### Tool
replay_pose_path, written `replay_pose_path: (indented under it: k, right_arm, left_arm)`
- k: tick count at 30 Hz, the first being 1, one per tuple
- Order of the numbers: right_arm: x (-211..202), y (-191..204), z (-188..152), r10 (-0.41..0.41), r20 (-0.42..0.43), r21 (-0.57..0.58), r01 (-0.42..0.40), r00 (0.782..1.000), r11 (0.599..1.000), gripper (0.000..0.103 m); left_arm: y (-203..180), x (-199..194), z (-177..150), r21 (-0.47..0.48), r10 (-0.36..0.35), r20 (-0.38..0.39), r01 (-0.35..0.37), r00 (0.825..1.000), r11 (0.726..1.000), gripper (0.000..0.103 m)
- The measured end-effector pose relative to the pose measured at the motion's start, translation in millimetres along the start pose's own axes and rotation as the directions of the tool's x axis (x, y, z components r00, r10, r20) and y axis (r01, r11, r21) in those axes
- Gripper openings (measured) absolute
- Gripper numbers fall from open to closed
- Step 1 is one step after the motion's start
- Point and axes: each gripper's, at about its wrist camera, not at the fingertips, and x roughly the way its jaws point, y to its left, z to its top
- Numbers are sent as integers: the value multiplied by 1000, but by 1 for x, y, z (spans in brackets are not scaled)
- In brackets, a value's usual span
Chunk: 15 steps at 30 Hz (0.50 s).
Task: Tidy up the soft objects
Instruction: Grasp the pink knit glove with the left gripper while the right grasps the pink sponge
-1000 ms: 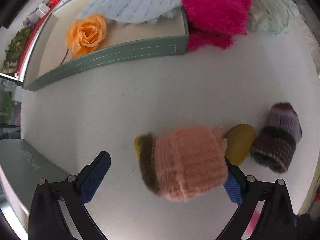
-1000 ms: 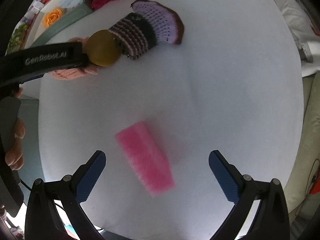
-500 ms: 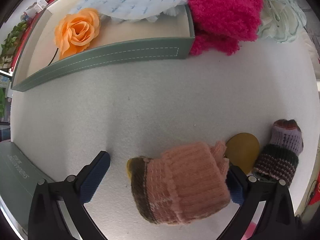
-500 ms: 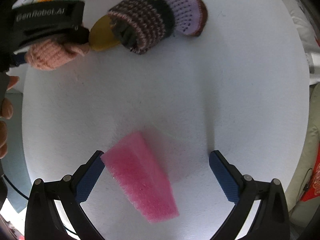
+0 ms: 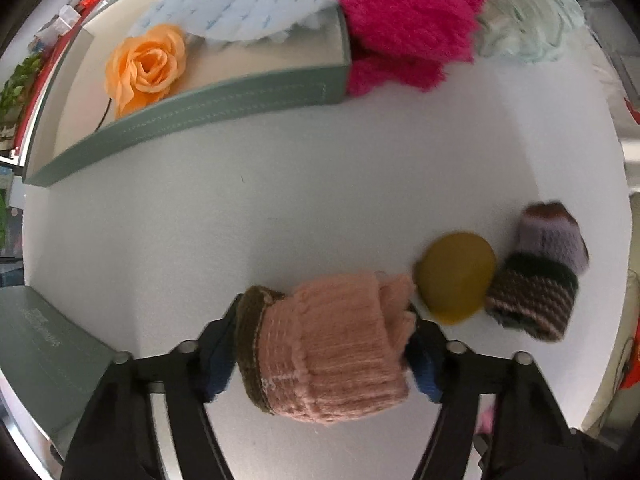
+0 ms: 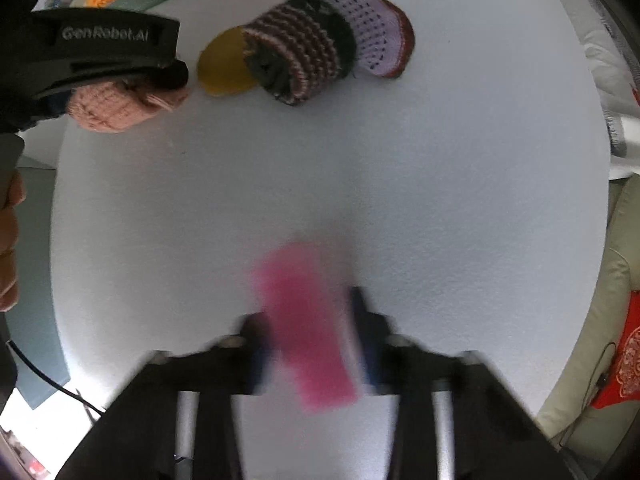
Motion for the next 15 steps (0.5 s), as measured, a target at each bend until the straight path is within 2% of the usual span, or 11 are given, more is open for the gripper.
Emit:
replay_pose_path:
  k: [3, 4, 5, 10, 15]
  right_arm:
    - [-2, -2, 0, 20, -5, 5, -19, 1000, 1000, 27]
    - [-6, -24, -7, 35, -5, 9, -35, 999, 999, 27]
    - [-7, -28, -8, 51, -5, 16, -50, 999, 999, 27]
    - [-9, -36, -30, 78, -24, 56, -77, 997, 995, 27]
    - [-2, -50, -50, 101, -52, 106, -95, 994, 990, 27]
  left_arm:
    - [0, -3, -14, 6, -15, -6, 15, 1000, 1000, 69]
    - [1, -5, -22, 14, -19, -6, 19, 1000, 1000, 69]
    - [0, -6, -27, 20, -19, -8, 19, 1000, 1000, 69]
    - [-4, -11, -73, 79, -22, -29, 24, 999, 997, 69]
    - [-3, -17, -122, 103, -52, -64, 58, 997, 993, 69]
